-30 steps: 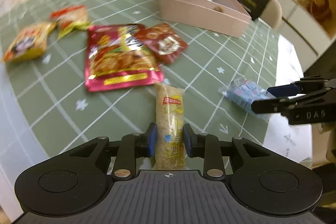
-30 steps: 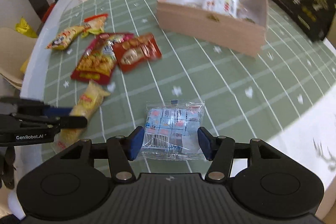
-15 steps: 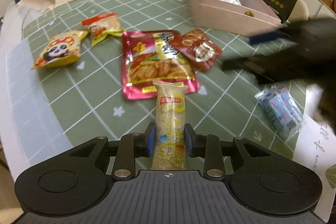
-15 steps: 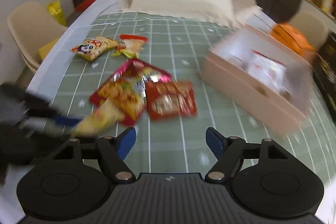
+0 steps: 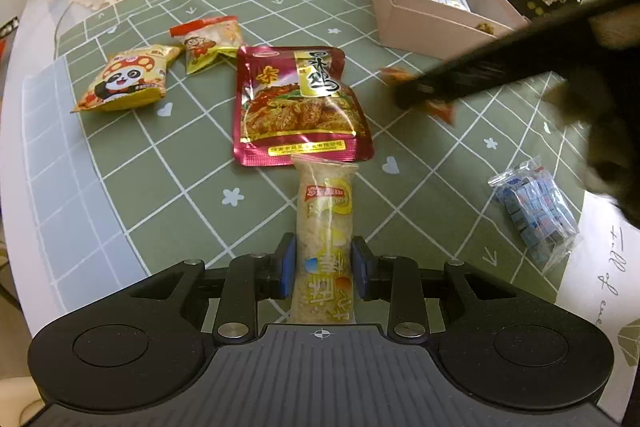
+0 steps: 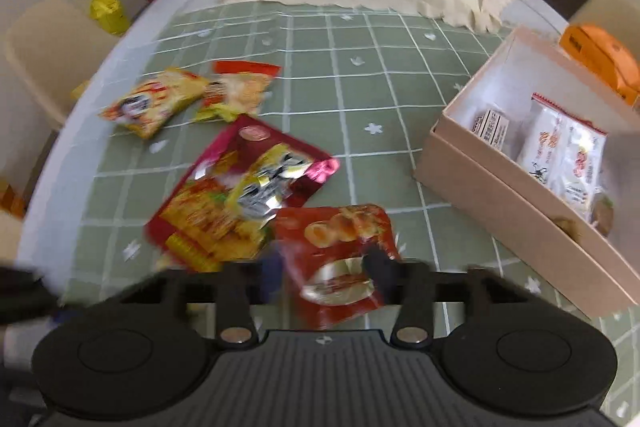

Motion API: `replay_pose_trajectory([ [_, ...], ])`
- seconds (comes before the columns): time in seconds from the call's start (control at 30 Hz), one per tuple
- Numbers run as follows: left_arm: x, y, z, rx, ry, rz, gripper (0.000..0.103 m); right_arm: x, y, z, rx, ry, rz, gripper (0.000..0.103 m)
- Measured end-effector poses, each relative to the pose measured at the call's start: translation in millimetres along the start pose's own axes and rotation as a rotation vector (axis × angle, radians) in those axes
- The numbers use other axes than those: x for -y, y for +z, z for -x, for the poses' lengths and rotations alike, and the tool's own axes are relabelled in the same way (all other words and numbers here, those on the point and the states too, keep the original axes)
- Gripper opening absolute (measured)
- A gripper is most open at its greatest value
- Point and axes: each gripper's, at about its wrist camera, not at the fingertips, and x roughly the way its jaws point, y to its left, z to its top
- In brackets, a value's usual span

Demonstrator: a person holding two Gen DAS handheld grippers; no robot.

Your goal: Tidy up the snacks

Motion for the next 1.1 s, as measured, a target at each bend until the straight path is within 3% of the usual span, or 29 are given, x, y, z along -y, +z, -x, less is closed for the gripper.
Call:
replay_pose_trajectory([
  [0.1, -3.8, -0.7, -1.0, 0.015, -0.024, 0.036, 0.034, -1.6, -16.8, 27.8, -0.003, -0.007, 0.008, 0.024],
  [0.33, -1.4, -3.8, 0.0, 0.029, -0.025, 0.016, 0.034, 14.4, -62.0, 59.0, 0.017, -0.03, -0.039, 0.024],
  [0.37, 1.0, -5.0, 0.1, 0.034, -0.014, 0.007, 0.034, 15.6, -66.3, 60.0, 0.017, -0.008, -0.044, 0.026],
  [0.5, 6.2, -12.2, 0.2, 0.068, 0.008, -0.039, 0.034, 20.0, -79.0, 54.8, -0.007, 0.039, -0.084, 0.054],
  [0.63, 4.2, -16.4, 1.8, 0.088, -0.002, -0.043, 0.035, 18.9, -77.6, 46.3, 0.009, -0.039, -0.048, 0.058],
  [0.77, 0.5, -15.8, 3.2, 0.073, -0.024, -0.045, 0.035, 12.0, -74.0, 37.8, -0.011, -0.01, 0.055, 0.069],
  [0.9, -0.5, -16.9, 4.9, 0.064, -0.034, -0.056, 0.035, 4.6, -67.7, 26.8, -0.022, -0.052, 0.156, 0.075],
  [1.1, -0.2, -19.4, 6.9, 0.061, -0.026, -0.033, 0.035, 8.9, -58.0, 9.6, -0.057, -0.061, 0.202, 0.084],
])
